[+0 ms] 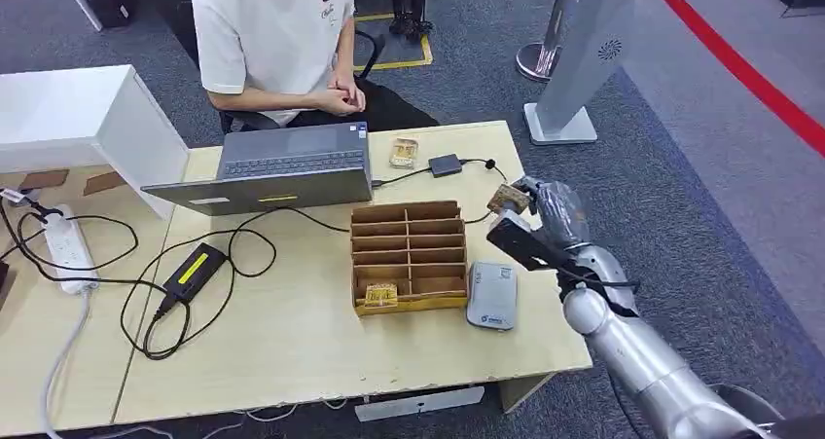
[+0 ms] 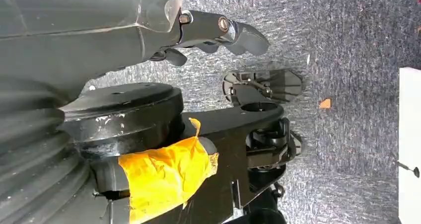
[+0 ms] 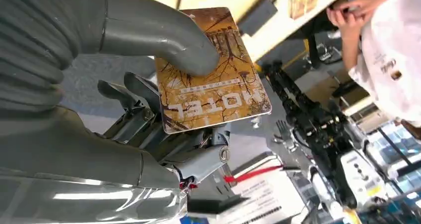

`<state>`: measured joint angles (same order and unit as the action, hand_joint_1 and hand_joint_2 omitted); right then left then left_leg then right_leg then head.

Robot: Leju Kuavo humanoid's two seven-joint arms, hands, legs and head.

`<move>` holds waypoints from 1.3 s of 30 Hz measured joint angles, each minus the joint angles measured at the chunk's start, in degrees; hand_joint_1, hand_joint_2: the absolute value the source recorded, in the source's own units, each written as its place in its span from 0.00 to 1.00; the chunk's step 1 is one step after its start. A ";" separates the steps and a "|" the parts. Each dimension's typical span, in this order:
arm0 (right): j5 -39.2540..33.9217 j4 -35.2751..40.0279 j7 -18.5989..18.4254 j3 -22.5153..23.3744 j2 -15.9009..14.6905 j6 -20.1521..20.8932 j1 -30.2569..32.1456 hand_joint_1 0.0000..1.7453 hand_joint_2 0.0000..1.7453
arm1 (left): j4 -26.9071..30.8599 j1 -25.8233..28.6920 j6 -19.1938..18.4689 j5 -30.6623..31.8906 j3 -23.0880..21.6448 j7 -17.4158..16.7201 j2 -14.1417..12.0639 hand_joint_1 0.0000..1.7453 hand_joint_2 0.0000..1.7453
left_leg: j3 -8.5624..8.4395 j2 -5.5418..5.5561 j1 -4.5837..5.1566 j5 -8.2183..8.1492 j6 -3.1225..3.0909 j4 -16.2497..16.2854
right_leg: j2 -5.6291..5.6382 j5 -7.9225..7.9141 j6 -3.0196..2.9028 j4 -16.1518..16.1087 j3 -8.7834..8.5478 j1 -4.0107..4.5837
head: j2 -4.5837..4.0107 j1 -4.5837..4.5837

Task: Pass the card to the sensor for recognition and then transmit it.

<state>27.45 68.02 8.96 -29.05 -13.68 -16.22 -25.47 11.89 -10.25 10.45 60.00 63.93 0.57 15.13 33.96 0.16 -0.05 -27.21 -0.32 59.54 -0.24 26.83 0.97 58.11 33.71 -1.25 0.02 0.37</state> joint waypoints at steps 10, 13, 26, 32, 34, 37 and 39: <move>0.00 -0.35 1.29 -0.39 0.13 0.02 3.69 1.00 1.00 | 0.00 -0.02 -0.04 -0.15 0.37 -0.33 0.00 0.00 1.00 | 0.02 0.00 0.00 -0.01 0.00 0.00 | -0.01 0.00 0.00 -0.01 0.01 0.00 | -0.02 0.02; 0.07 -0.66 1.44 -0.74 0.31 -0.09 4.74 1.00 1.00 | 0.00 -0.02 -0.04 -0.15 0.37 -0.35 0.00 0.00 1.00 | 0.02 0.00 0.00 0.00 0.00 0.00 | -0.01 0.00 0.00 0.00 0.01 0.00 | 0.00 0.00; 1.79 -3.23 1.88 -1.71 1.07 -0.70 8.23 1.00 1.00 | 0.00 -0.07 -0.07 -0.52 0.83 -0.96 0.00 0.00 1.00 | 0.01 0.00 0.00 -0.01 0.00 -0.01 | -0.01 0.01 0.00 -0.01 0.01 0.00 | -0.02 0.00; 1.92 -5.79 2.62 -1.79 1.55 -1.59 10.11 1.00 1.00 | 0.00 -0.08 0.02 -0.70 1.27 -1.09 0.00 0.00 1.00 | 0.01 0.00 0.00 -0.01 0.00 -0.01 | 0.00 0.01 0.00 -0.01 0.01 0.00 | -0.02 0.00; 1.95 -6.54 2.93 -1.79 1.79 -2.14 10.28 1.00 1.00 | 0.00 -0.10 0.11 -0.74 1.33 -1.09 0.00 0.00 1.00 | -0.03 -0.04 0.00 -0.03 0.03 -0.01 | 0.03 0.01 0.00 -0.01 0.01 0.00 | -0.02 0.02; 1.99 -7.78 3.12 -1.77 2.14 -2.49 10.42 1.00 1.00 | 0.00 -0.16 0.26 -0.74 1.36 -1.11 0.00 0.00 1.00 | -0.06 -0.06 -0.01 -0.03 0.03 -0.01 | 0.03 0.01 0.00 -0.01 -0.02 0.00 | -0.02 0.00; 1.99 -8.26 3.19 -1.77 2.29 -2.58 10.46 1.00 1.00 | 0.00 -0.17 0.28 -0.74 1.38 -1.14 0.00 0.00 1.00 | -0.07 -0.07 -0.01 -0.02 0.03 -0.01 | 0.03 0.01 0.00 -0.01 -0.04 0.00 | 0.00 0.00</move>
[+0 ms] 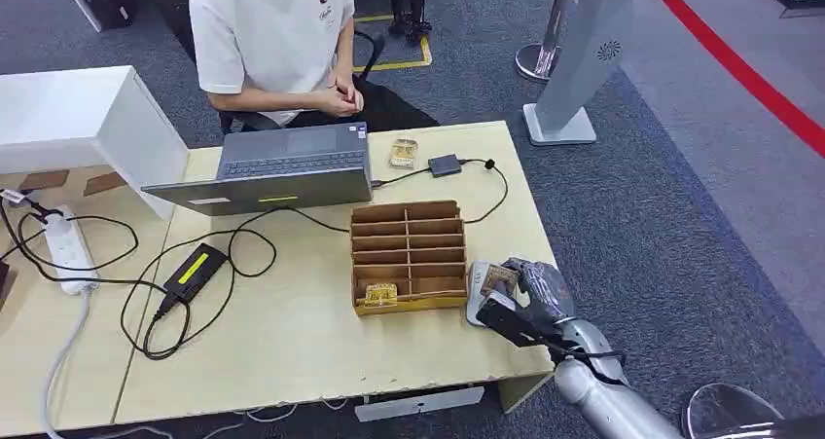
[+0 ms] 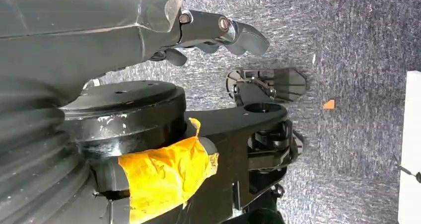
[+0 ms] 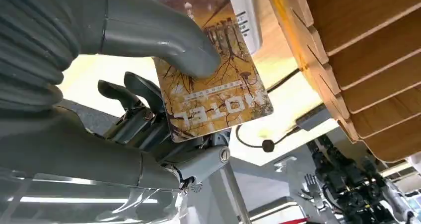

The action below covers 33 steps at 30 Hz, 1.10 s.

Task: Pass the card to the sensor for recognition and then transmit it.

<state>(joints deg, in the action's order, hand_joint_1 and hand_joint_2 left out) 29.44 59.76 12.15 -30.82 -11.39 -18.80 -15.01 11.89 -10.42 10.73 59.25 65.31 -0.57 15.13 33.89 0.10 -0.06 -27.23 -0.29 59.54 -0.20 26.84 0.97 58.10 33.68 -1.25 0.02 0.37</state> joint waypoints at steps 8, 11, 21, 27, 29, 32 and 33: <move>0.00 -0.98 0.00 0.04 0.39 -0.07 0.02 1.00 1.00 | 0.00 0.00 0.02 0.00 0.02 -0.04 0.00 0.00 1.00 | -0.08 -0.02 0.00 0.00 0.00 0.01 | 0.00 0.00 0.00 0.00 -0.08 0.00 | -0.02 0.00; 0.11 -1.16 0.04 0.09 0.48 -0.04 0.00 1.00 1.00 | 0.00 -0.01 0.15 0.07 0.02 -0.11 0.00 0.00 1.00 | -0.09 -0.02 0.00 0.00 0.00 0.01 | 0.00 0.00 0.00 0.00 -0.10 0.00 | -0.02 0.00; 1.55 0.43 -1.27 0.52 0.85 0.57 -3.62 1.00 1.00 | 0.00 -0.31 0.20 0.96 0.02 -1.05 -0.04 0.00 1.00 | -0.07 -0.03 0.00 0.04 -0.01 0.01 | 0.00 -0.03 -0.02 0.01 -0.10 0.00 | -0.02 0.00; 1.77 4.32 -2.77 0.52 0.88 0.89 -9.12 1.00 1.00 | 0.00 -0.68 -0.13 2.01 0.02 -1.66 -0.13 0.00 1.00 | 0.02 -0.13 0.02 0.05 0.00 0.01 | 0.13 -0.09 -0.08 0.06 0.02 -0.01 | 0.00 0.00; 1.77 5.42 -4.63 0.52 0.88 2.01 -13.27 1.00 1.00 | 0.00 -0.87 -0.24 2.73 -0.02 -1.73 -0.15 0.00 1.00 | 0.01 -0.15 0.02 0.07 0.02 0.02 | 0.14 -0.11 -0.11 0.06 0.03 -0.01 | 0.00 0.00; 4.38 5.68 -7.41 0.39 1.07 2.54 -20.13 1.00 1.00 | 0.00 -1.00 0.00 4.59 -0.44 -1.75 -0.13 0.00 1.00 | 0.01 -0.12 0.01 0.12 0.09 0.03 | 0.11 -0.12 -0.12 0.06 0.03 -0.01 | -0.02 0.00; 5.81 5.42 -8.43 0.24 1.29 2.58 -22.42 1.00 1.00 | 0.00 -1.04 -0.02 5.18 -0.72 -1.83 -0.11 0.00 1.00 | 0.02 -0.12 0.00 0.12 0.09 0.02 | 0.11 -0.12 -0.12 0.07 0.02 0.00 | 0.00 0.00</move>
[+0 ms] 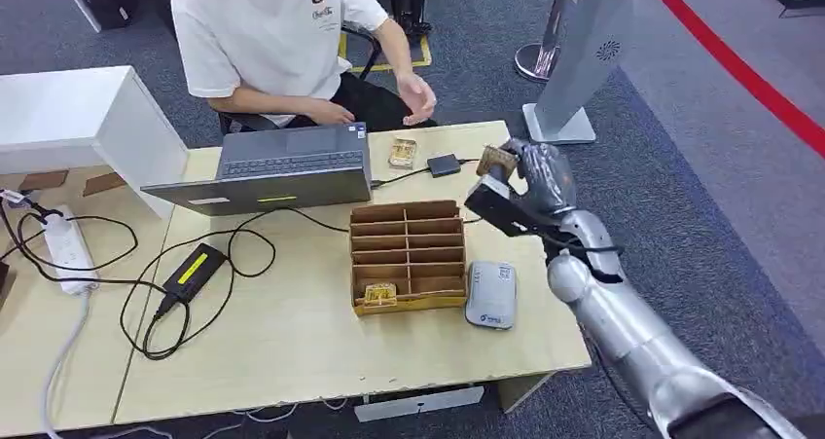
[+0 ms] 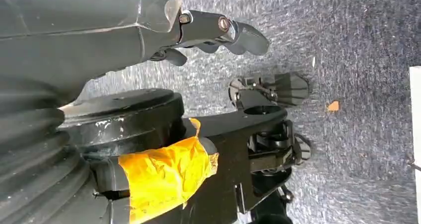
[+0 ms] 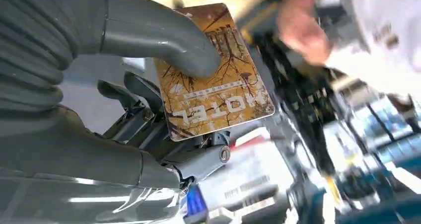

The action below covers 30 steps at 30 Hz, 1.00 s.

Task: Pass the card to the sensor for recognition and then transmit it.

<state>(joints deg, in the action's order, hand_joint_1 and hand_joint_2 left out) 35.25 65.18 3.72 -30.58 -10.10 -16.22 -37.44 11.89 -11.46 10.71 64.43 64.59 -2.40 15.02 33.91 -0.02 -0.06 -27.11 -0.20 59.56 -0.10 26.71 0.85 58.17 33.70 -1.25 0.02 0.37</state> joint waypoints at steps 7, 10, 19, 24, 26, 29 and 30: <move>9.50 -6.61 -4.66 -4.51 4.57 -0.07 -11.29 1.00 1.00 | 0.00 -0.88 -1.38 2.49 -1.86 -1.53 0.28 0.00 1.00 | -0.02 -0.03 -0.01 0.02 0.04 -0.01 | 0.06 -0.01 -0.01 0.04 0.05 0.01 | -0.02 0.02; 9.99 -8.74 -5.30 -5.97 6.34 -0.13 -13.49 1.00 1.00 | 0.00 -1.20 -1.44 2.63 -2.34 -1.60 0.44 0.00 1.00 | 0.00 0.07 -0.03 0.03 0.05 -0.01 | -0.03 0.00 -0.02 0.05 0.04 0.02 | 0.00 0.02; 12.60 -13.97 -7.57 -8.94 10.58 0.98 -17.69 1.00 1.00 | 0.00 -1.34 -2.71 4.03 -3.54 -2.32 0.50 0.00 1.00 | 0.10 0.00 -0.02 0.03 0.06 -0.01 | 0.03 -0.03 -0.04 0.05 0.12 0.02 | -0.02 0.02; 12.16 -17.62 -9.12 -9.99 14.96 1.57 -19.61 1.00 1.00 | 0.00 -1.41 -3.26 4.66 -4.22 -2.58 0.85 0.00 1.00 | 0.14 0.06 -0.04 0.04 0.07 -0.01 | -0.02 -0.02 -0.06 0.07 0.20 0.04 | -0.02 -0.02; 11.96 -18.58 -9.10 -10.32 16.15 1.66 -19.82 0.00 1.00 | -0.04 -1.40 -3.56 4.61 -4.24 -2.58 1.03 0.00 1.00 | 0.17 0.06 -0.04 0.04 0.07 -0.01 | -0.01 -0.02 -0.06 0.07 0.24 0.05 | -0.02 0.00; 11.90 -19.52 -8.55 -10.86 17.25 1.64 -19.84 0.00 1.00 | -0.07 -1.44 -5.01 3.70 -4.22 -2.19 1.11 0.00 1.00 | 0.20 0.03 -0.04 0.03 0.07 -0.02 | 0.01 -0.01 -0.07 0.06 0.29 0.05 | -0.02 0.00; 11.90 -19.76 -8.33 -11.12 17.42 1.55 -19.83 0.00 1.00 | -0.07 -1.45 -4.96 3.52 -4.22 -2.19 1.18 0.00 1.00 | 0.21 0.04 -0.04 0.03 0.07 -0.02 | 0.00 0.00 -0.06 0.06 0.29 0.05 | -0.02 0.00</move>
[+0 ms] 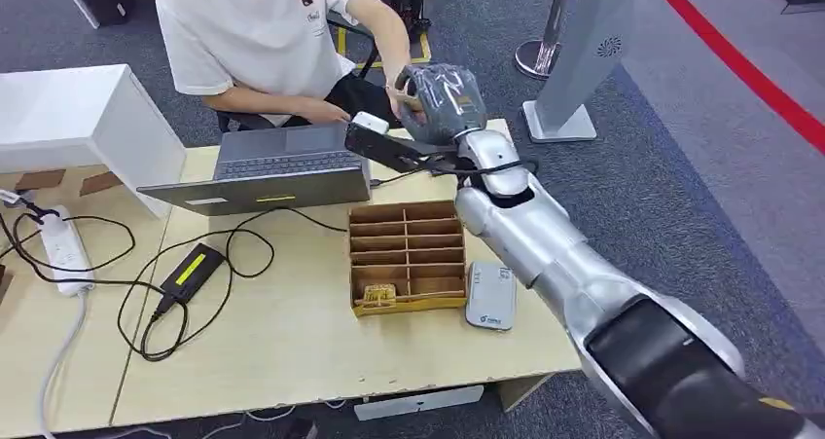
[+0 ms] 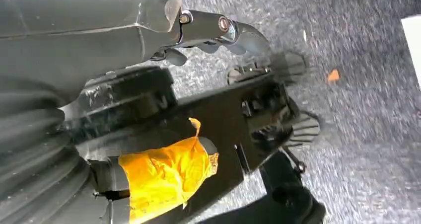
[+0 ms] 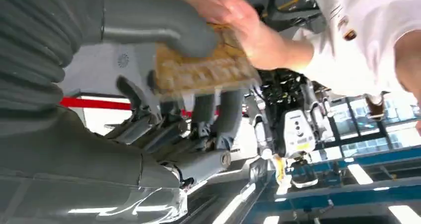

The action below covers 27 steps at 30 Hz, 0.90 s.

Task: Pass the card to the sensor for recognition and then transmit it.

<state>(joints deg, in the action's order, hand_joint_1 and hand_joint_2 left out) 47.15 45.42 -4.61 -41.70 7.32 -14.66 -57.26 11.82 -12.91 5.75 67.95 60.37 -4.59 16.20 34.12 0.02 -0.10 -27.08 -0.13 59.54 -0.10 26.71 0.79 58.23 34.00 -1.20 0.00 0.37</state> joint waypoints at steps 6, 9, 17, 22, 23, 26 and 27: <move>-0.53 -0.48 0.83 -0.68 0.18 -0.40 0.35 0.00 1.00 | 0.00 0.03 0.70 -0.44 0.00 -0.02 0.13 0.00 1.00 | 0.02 -0.01 0.01 0.00 0.00 0.01 | 0.01 -0.02 0.00 -0.02 0.01 -0.01 | 0.00 0.00; -2.84 0.78 2.29 -0.66 -0.28 -2.23 1.62 0.00 1.00 | 0.00 0.11 1.07 -0.81 0.02 -0.05 0.11 0.00 1.00 | -0.01 -0.02 0.01 0.01 0.00 0.03 | 0.00 -0.02 -0.01 -0.03 0.00 -0.01 | 0.00 0.00; -4.00 8.99 4.81 0.15 -4.59 -5.49 7.08 0.00 1.00 | 0.00 0.42 1.62 -1.92 0.20 0.00 -0.18 0.00 1.00 | 0.00 0.00 0.01 0.01 0.00 0.04 | -0.02 -0.03 -0.01 -0.06 0.01 -0.01 | 0.00 0.00; -4.02 19.99 6.32 1.49 -10.30 -7.74 13.50 0.00 1.00 | 0.00 1.01 2.34 -3.85 1.03 1.12 -0.48 0.00 1.00 | 0.06 0.09 0.01 0.00 -0.01 0.03 | -0.11 -0.01 0.00 -0.09 0.00 0.00 | 0.00 0.00; -4.11 22.35 6.56 1.86 -11.70 -8.07 14.78 0.00 1.00 | 0.00 1.19 2.38 -4.11 1.25 1.25 -0.57 0.00 1.00 | 0.08 0.09 0.01 0.00 -0.01 0.02 | -0.10 -0.01 0.00 -0.09 0.01 -0.01 | 0.00 -0.04; -4.15 27.05 6.73 2.47 -14.20 -8.15 17.36 0.00 1.00 | 0.00 1.65 2.41 -4.22 1.79 1.33 -0.85 0.00 1.00 | 0.05 -0.05 0.02 -0.05 0.01 0.02 | 0.04 -0.02 0.00 -0.09 0.04 -0.01 | 0.00 0.00; -4.09 28.27 6.88 2.66 -14.92 -8.15 18.05 0.00 1.00 | 0.00 1.69 2.47 -4.39 1.92 1.33 -0.87 0.00 1.00 | 0.04 -0.03 0.01 -0.04 0.01 0.03 | 0.02 -0.02 0.00 -0.10 0.05 -0.01 | 0.00 0.00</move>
<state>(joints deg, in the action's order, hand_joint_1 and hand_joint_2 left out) 43.06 73.69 2.27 -39.04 -7.60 -22.82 -39.22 11.82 -11.22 8.22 63.56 62.29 -3.26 15.32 34.17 -0.01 -0.08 -27.13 -0.12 59.56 -0.07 26.69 0.79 58.13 34.04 -1.22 0.00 0.37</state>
